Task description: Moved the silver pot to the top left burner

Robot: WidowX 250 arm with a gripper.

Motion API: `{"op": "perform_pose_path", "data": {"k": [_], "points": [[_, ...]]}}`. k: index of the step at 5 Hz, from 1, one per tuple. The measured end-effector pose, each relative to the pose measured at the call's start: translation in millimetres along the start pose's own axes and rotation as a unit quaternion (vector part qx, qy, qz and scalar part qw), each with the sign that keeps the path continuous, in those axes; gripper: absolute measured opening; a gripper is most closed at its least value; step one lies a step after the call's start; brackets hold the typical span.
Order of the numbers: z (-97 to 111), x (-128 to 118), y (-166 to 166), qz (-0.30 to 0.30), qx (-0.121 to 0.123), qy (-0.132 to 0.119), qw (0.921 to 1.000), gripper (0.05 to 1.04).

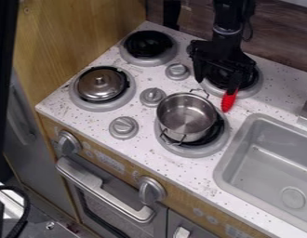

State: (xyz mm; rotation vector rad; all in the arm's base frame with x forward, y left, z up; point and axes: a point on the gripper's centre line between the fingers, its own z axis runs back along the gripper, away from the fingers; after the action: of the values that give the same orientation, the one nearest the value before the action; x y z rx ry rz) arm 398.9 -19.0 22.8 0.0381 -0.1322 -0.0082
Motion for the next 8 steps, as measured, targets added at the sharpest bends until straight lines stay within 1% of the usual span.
{"op": "perform_pose_path", "data": {"k": [1, 2, 3, 4, 5, 6, 7, 8], "points": [[-15, -9, -1, 0.001, -0.001, 0.022, 0.9997, 0.996], [-31, -27, -6, 0.025, -0.015, 0.045, 0.9985, 0.996], [-39, -37, -3, 0.042, -0.005, 0.052, 0.9977, 0.996], [-61, -47, -2, 0.048, 0.005, 0.078, 0.9958, 0.996], [-72, -53, -1, 0.05, 0.006, 0.093, 0.9944, 0.95], [-73, -50, 1, 0.047, 0.009, 0.081, 0.9955, 0.674], [-74, -49, 1, 0.037, 0.012, 0.064, 0.9972, 0.426], [-72, -47, -2, 0.027, 0.014, 0.058, 0.9979, 0.221]]}}
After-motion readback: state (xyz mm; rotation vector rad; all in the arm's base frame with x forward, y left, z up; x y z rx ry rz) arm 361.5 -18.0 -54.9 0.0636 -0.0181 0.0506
